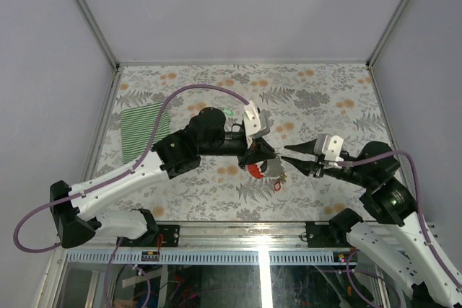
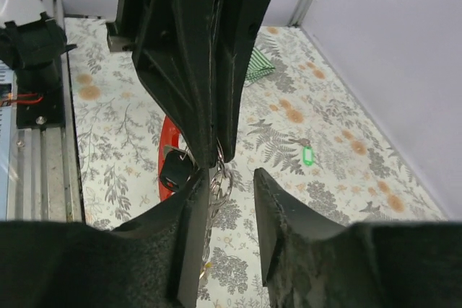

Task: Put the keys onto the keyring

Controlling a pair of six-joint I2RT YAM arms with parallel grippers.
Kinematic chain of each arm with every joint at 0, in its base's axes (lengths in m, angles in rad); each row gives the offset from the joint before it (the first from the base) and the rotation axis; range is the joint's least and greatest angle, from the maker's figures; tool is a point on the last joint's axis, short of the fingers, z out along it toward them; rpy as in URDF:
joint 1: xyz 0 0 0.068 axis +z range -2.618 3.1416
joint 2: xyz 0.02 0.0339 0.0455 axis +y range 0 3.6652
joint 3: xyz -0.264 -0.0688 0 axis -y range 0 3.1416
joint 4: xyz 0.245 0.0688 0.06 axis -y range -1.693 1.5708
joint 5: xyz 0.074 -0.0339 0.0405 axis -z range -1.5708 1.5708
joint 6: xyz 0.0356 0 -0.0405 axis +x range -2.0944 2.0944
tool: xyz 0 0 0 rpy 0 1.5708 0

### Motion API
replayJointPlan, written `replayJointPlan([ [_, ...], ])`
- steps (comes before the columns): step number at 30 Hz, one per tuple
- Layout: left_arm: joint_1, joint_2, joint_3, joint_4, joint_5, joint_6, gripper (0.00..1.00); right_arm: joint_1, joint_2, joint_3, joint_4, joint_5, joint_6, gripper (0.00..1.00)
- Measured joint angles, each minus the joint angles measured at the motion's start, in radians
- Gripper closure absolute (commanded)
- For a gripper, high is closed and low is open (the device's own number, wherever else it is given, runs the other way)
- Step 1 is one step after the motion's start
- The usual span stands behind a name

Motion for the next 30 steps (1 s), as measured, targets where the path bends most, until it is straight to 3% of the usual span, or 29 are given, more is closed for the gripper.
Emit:
replayJointPlan([
  [6,0.0,-0.029,-0.04,0.001,-0.087,0.015,1.0,0.0,-0.025,0.074,-0.029,0.124,0.129,0.56],
  [14,-0.025,-0.085,-0.195,0.187,-0.338,0.036,1.0,0.0,0.053,0.222,-0.163,0.363,0.545,0.62],
  [21,-0.087,-0.129,-0.364,0.404,-0.526,0.241,1.0,0.0,0.108,0.221,-0.201,0.422,0.805,0.63],
  [30,-0.104,-0.111,-0.512,0.752,-0.594,0.47,1.0,0.0,0.153,0.2,-0.069,0.439,1.043,0.69],
])
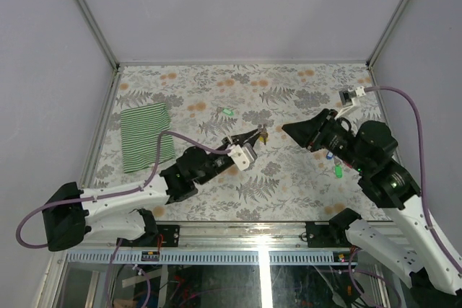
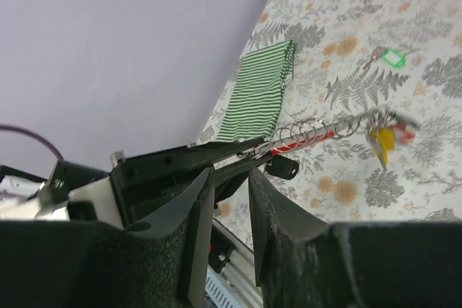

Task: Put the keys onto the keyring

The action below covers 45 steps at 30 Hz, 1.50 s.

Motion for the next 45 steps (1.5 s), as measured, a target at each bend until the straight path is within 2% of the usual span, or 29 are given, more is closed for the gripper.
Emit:
replayJointPlan([
  [6,-0.037,0.076,0.0,0.146,-0.034,0.166,1.0,0.0,0.111,-0.032,0.056,0.0,0.122,0.69],
  [15,-0.063,0.116,0.0,0.181,-0.066,0.315,1.0,0.0,0.159,-0.051,0.083,0.0,0.191,0.69],
  [39,-0.08,0.149,0.001,0.225,-0.096,0.398,1.0,0.0,0.163,-0.094,0.103,-0.03,0.226,0.69],
  [45,-0.083,0.156,0.005,0.232,-0.098,0.408,1.0,0.0,0.163,-0.098,0.105,-0.032,0.229,0.76],
])
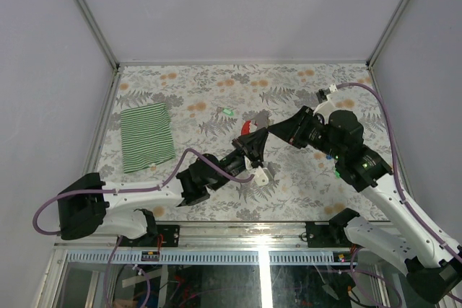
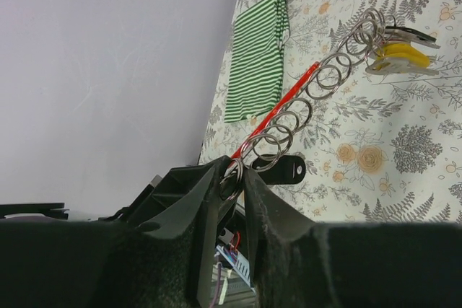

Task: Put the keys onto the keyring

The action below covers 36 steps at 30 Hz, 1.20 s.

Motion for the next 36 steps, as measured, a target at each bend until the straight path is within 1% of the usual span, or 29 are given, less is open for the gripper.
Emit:
replayJointPlan([
  [2,-0.004,0.002,0.0,0.0,-0.002,0.003,1.0,0.0,0.0,-0.001,0.0,-0.005,0.003,0.82],
  [5,-0.007,0.002,0.001,0.002,-0.007,0.009,1.0,0.0,0.0,-0.001,-0.001,-0.007,0.007,0.94],
  [7,-0.009,0.003,0.003,0.002,-0.013,0.015,1.0,0.0,0.001,-0.001,0.0,-0.006,0.014,0.99],
  [10,-0.01,0.004,0.003,0.0,-0.016,0.02,1.0,-0.001,0.001,-0.001,0.002,-0.007,0.023,1.0],
  [12,-0.011,0.004,0.003,-0.003,-0.019,0.019,0.98,-0.002,0.001,-0.001,0.003,-0.007,0.023,1.0],
  [13,-0.011,0.004,0.004,-0.005,-0.021,0.017,0.94,-0.002,0.001,-0.001,0.005,-0.008,0.023,1.0],
  [15,-0.013,0.004,0.008,-0.013,-0.023,0.01,0.82,-0.002,0.0,-0.001,0.008,-0.008,0.02,1.0],
  [17,-0.014,0.002,0.017,-0.03,-0.025,-0.007,0.73,-0.002,-0.003,-0.002,0.013,-0.008,0.008,1.0],
  [19,-0.014,-0.01,0.019,-0.04,-0.022,-0.038,0.6,-0.002,-0.009,-0.006,0.03,-0.011,-0.023,1.0],
  [23,-0.017,-0.049,0.023,-0.068,-0.006,-0.12,0.47,-0.002,-0.035,-0.03,0.061,-0.012,-0.1,1.0],
  [26,-0.017,-0.078,0.031,-0.099,0.018,-0.19,0.41,-0.002,-0.055,-0.045,0.085,-0.011,-0.19,1.0],
  [30,-0.019,-0.121,0.038,-0.148,0.06,-0.306,0.39,-0.002,-0.059,-0.046,0.113,-0.035,-0.321,1.0],
  [34,-0.02,-0.184,0.038,-0.196,0.103,-0.439,0.42,-0.002,-0.061,-0.047,0.119,-0.106,-0.468,1.0],
  [36,-0.021,-0.221,0.038,-0.211,0.114,-0.521,0.45,-0.002,-0.072,-0.058,0.121,-0.168,-0.573,1.0],
])
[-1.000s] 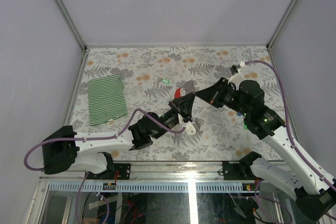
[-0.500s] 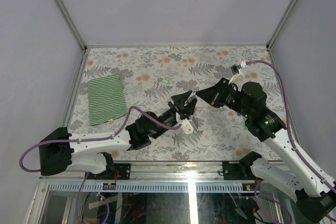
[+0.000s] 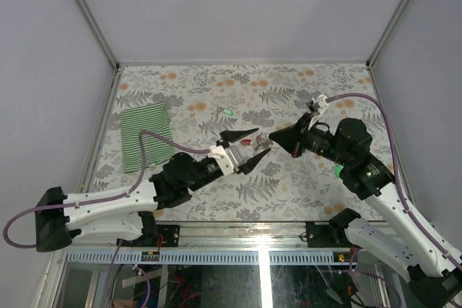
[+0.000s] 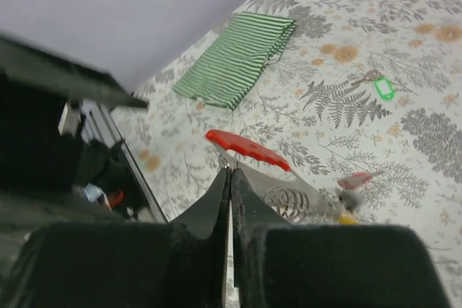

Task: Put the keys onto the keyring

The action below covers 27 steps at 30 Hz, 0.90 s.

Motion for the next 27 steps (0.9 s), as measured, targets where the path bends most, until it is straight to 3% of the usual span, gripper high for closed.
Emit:
replayJointPlan([
  [7,0.0,-0.108,0.0,-0.01,0.024,-0.233,0.5,0.0,-0.055,-0.025,-0.001,-0.169,-0.231,1.0],
  [12,0.0,-0.157,0.0,-0.069,0.101,-0.282,0.55,0.0,-0.092,-0.025,-0.002,-0.3,-0.322,1.0],
  [27,0.0,-0.198,-0.005,-0.13,0.305,-0.287,0.68,0.0,-0.16,-0.025,0.167,-0.517,-0.277,1.0],
])
